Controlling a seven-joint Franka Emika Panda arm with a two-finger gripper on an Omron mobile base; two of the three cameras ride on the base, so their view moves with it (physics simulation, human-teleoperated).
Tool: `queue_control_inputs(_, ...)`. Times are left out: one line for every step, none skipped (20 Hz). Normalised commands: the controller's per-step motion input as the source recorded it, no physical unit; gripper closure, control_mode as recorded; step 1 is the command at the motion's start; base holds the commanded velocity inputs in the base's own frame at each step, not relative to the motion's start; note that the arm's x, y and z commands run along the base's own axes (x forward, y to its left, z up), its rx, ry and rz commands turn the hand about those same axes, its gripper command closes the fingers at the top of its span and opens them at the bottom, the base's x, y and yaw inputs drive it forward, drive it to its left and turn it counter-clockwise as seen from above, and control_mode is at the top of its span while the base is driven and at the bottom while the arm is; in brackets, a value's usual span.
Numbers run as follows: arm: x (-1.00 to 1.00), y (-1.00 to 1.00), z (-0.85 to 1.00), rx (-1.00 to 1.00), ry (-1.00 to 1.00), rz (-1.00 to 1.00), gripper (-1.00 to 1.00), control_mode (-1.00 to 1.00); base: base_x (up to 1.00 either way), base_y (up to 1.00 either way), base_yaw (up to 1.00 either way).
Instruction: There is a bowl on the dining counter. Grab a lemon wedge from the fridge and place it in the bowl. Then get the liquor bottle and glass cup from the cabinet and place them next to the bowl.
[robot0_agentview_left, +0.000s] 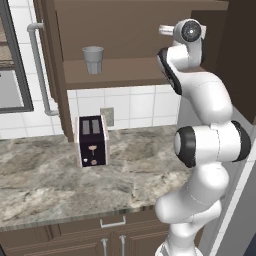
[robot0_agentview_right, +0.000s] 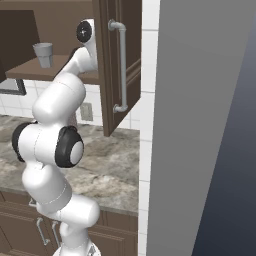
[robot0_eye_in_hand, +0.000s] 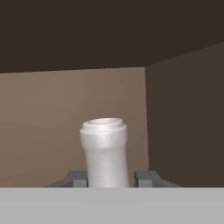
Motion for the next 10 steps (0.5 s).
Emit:
queue_control_inputs(-0.14, 0.0, -0.03, 0.0, 0.0, 0.0, 1.0, -1.0, 0.0, 0.0, 0.0)
queue_control_inputs(-0.16, 0.0, -0.02, 0.0, 0.0, 0.0, 1.0, -1.0, 0.0, 0.0, 0.0)
queue_control_inputs(-0.19, 0.0, -0.02, 0.0, 0.0, 0.0, 1.0, -1.0, 0.0, 0.0, 0.0)
queue_control_inputs(-0.27, 0.0, 0.0, 0.0, 0.0, 0.0, 1.0, -1.0, 0.0, 0.0, 0.0)
queue_control_inputs(-0.34, 0.01, 0.0, 0.0, -0.03, 0.0, 1.0, -1.0, 0.0, 0.0, 0.0)
queue_control_inputs(-0.36, 0.0, 0.0, 0.01, -0.03, 0.0, 1.0, -1.0, 0.0, 0.0, 0.0)
queue_control_inputs(-0.54, 0.0, -0.01, 0.04, -0.05, -0.02, 1.0, -1.0, 0.0, 0.0, 0.0)
queue_control_inputs(-0.67, 0.0, -0.05, 0.08, -0.08, -0.05, 1.0, -1.0, 0.0, 0.0, 0.0)
queue_control_inputs(-0.81, 0.0, -0.03, 0.09, -0.11, -0.05, 1.0, -1.0, 0.0, 0.0, 0.0)
queue_control_inputs(-0.93, 0.0, 0.0, 0.11, -0.1, -0.04, 1.0, -1.0, 0.0, 0.0, 0.0)
